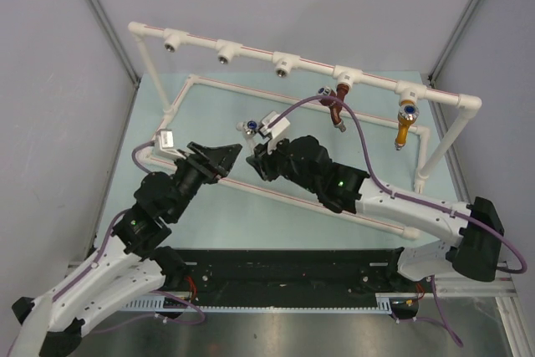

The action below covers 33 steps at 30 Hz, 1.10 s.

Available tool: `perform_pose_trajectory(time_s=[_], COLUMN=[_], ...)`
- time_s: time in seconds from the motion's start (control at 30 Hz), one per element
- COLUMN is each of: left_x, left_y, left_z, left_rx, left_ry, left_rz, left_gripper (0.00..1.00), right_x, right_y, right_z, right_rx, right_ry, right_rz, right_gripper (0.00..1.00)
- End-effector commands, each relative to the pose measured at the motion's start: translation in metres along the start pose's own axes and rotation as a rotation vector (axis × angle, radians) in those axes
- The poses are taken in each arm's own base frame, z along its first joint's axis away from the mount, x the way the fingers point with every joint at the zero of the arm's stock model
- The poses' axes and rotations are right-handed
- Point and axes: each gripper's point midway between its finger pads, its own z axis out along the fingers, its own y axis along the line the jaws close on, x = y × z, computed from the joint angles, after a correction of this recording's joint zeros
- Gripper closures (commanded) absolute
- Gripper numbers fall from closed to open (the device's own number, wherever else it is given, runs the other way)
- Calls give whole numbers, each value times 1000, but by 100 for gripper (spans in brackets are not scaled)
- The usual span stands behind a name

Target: Install the water faucets

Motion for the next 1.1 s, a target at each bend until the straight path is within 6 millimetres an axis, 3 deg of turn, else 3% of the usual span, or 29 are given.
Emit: perform_pose_trajectory(time_s=[0.0,0.03,0.13,0.2,0.23,0.27,0.3,0.33,0.4,0.63,0.73,0.87,1.07], left_x=[-20,-28,-40,-32,-40,-23,-8,-11,11,33,36,47,62], left_y=[-16,-21,-38,-46,-60,-54,-66,-79,-78,-82,-77,-69,-76], left_z=[-14,-18,-30,-35,-39,-36,-43,-47,-51,-67,-60,-51,-49], left_rx=[62,79,160,223,271,279,385,442,517,753,759,764,862], left_ry=[-31,-41,-46,22,23,127,209,228,361,441,447,517,575], left_rz=[208,301,516,634,730,790,831,897,942,1152,1198,1225,1197], left_gripper=[19,10,1,0,0,0,0,0,0,0,0,0,1], right_x=[-50,-47,-41,-42,-35,-37,-35,-30,-30,-12,-14,-13,-4], right_y=[-12,-14,-17,-15,-16,-17,-11,-11,-7,12,23,33,37], right_z=[-31,-40,-53,-64,-69,-75,-80,-85,-96,-130,-142,-150,-150], right_rx=[10,9,-6,-61,-82,-93,-145,-169,-237,-426,-501,-570,-595], right_ry=[-104,-81,-42,-32,0,-3,5,27,29,69,44,30,56], right_rz=[-23,-39,-104,-163,-185,-199,-218,-247,-278,-433,-470,-498,-522], right_gripper=[100,100,100,100,100,100,100,100,100,100,100,100,100])
